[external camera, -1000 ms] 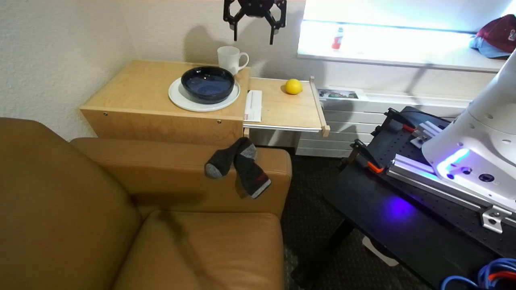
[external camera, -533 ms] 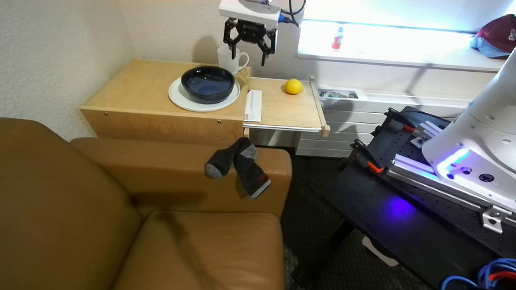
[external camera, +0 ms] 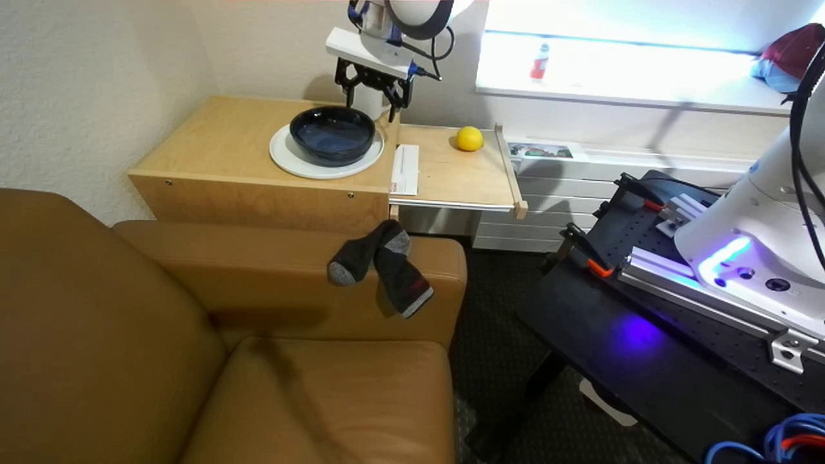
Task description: Put the bowl on the pull out table then put the airpods case in it
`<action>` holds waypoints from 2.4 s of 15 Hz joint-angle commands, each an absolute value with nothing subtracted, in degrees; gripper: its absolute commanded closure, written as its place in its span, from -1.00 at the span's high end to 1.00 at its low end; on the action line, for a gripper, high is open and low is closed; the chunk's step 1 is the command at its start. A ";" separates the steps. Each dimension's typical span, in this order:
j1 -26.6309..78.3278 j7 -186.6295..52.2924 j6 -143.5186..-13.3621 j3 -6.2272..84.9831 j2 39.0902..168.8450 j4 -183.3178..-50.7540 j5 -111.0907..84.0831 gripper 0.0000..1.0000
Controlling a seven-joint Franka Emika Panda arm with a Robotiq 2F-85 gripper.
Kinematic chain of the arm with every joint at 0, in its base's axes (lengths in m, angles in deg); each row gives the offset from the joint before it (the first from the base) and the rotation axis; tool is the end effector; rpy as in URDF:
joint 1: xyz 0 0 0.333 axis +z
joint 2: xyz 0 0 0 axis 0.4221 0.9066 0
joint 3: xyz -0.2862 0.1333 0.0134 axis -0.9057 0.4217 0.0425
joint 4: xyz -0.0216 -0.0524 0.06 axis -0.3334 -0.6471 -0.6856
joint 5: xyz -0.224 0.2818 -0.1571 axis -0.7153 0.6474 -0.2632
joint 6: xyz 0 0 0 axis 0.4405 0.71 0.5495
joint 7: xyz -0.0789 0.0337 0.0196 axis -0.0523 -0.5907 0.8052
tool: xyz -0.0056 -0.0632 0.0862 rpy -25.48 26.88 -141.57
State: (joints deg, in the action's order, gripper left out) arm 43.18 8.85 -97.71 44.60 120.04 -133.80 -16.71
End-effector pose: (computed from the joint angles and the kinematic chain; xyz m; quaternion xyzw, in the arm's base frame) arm 0.6122 0.2193 0.2188 -0.8770 0.4681 -0.0854 0.0665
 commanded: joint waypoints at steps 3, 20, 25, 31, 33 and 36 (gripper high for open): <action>44.84 7.68 -96.91 43.75 121.45 -131.55 -15.05 1.00; 50.93 15.13 -96.39 37.65 130.22 -126.28 -17.30 1.00; 50.63 14.90 -97.09 37.83 130.50 -126.45 -17.10 0.32; 50.70 15.35 -97.59 37.71 130.45 -126.80 -16.98 -0.53; 51.12 16.07 -98.48 37.35 130.56 -127.35 -17.11 -0.80; 51.31 16.75 -99.37 36.94 130.09 -128.11 -17.09 -1.00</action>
State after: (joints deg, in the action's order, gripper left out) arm 50.96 15.51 -97.21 37.60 130.59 -126.69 -17.34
